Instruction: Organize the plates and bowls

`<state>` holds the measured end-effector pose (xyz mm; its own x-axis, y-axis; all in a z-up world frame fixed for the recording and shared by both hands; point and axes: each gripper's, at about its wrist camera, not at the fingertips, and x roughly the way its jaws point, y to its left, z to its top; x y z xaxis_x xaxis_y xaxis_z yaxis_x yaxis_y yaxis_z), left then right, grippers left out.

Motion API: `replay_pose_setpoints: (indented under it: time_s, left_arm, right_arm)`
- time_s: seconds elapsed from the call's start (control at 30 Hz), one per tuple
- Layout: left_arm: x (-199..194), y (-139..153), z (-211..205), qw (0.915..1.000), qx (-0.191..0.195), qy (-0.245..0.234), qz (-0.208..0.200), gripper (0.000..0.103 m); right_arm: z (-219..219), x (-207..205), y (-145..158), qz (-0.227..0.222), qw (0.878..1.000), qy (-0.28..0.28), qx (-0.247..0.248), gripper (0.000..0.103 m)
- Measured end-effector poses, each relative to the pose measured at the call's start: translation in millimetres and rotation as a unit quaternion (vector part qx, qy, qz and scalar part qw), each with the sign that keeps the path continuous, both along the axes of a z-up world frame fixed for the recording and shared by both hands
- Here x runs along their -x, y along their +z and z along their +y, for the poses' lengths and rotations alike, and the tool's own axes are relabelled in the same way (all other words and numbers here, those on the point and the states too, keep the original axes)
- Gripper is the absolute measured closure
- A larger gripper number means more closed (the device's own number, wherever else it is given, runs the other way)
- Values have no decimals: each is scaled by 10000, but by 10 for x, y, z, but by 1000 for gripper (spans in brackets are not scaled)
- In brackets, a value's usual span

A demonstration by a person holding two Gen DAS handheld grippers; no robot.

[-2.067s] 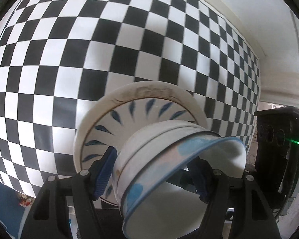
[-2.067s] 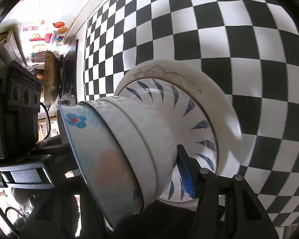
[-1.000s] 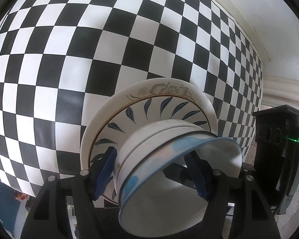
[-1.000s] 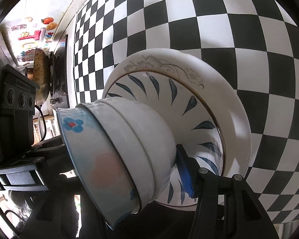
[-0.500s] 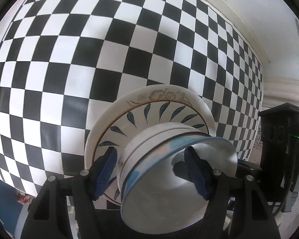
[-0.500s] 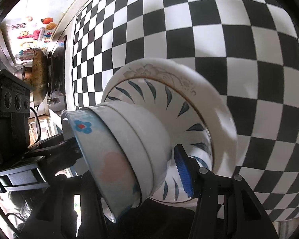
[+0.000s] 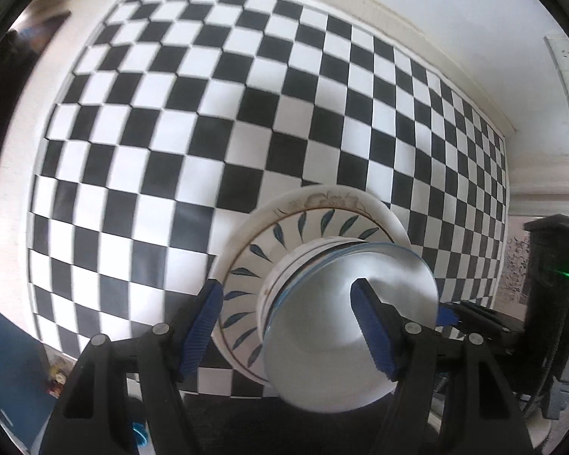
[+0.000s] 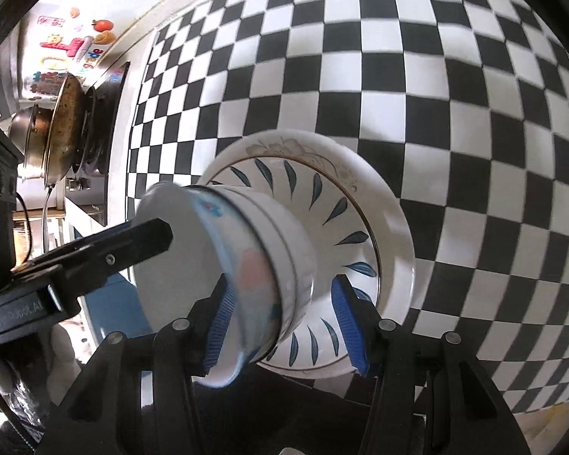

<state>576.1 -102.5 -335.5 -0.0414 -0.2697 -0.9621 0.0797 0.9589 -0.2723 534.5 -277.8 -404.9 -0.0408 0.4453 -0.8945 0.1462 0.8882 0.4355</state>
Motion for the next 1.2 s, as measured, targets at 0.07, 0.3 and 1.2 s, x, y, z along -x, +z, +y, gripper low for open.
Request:
replay_pose_setpoints:
  time_s: [0.07,0.3,1.2]
  left_arm:
    - [29,85,5,9997,-118,-28,-200,36]
    - [175,364,-7,9953,-485,-151,-823,36]
    - [935,1418,11,9515,-686,-317,-2983,11]
  right_arm:
    - [9,25,135,-132,9998,22,124,48]
    - [40,152,585,-543,9953,66,795,47]
    - [-25,1019,1941,-2107,9470,-925,2240,5]
